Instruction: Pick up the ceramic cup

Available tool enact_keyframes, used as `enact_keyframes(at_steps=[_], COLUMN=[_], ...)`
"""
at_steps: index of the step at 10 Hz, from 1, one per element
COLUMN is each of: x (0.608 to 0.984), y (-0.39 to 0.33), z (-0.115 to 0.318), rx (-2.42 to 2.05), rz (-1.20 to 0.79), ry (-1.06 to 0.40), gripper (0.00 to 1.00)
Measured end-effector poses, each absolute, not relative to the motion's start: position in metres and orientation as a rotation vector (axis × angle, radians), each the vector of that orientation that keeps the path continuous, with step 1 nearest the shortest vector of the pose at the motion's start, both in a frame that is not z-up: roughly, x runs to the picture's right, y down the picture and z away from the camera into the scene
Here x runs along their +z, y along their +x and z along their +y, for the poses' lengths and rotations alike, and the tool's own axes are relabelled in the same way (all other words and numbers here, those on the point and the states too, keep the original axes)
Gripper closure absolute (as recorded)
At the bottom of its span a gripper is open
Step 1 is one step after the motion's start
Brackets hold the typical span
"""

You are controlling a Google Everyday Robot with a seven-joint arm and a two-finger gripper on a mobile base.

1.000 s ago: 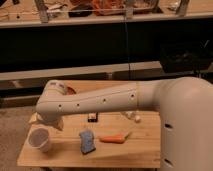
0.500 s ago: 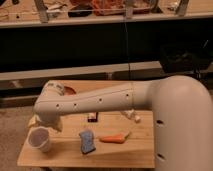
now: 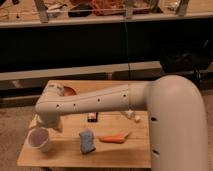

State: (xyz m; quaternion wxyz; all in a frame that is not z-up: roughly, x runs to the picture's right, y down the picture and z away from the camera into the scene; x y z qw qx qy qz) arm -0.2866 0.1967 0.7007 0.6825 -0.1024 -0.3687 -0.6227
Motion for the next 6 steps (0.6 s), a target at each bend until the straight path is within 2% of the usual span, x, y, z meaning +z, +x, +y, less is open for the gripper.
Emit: enact_keyframes(at_steps=[6], x=[0.713], y=[-0.2862], z=[0.2033], rx=[-1.418], rz=[-0.84], ry=[-0.238], gripper=[0.2])
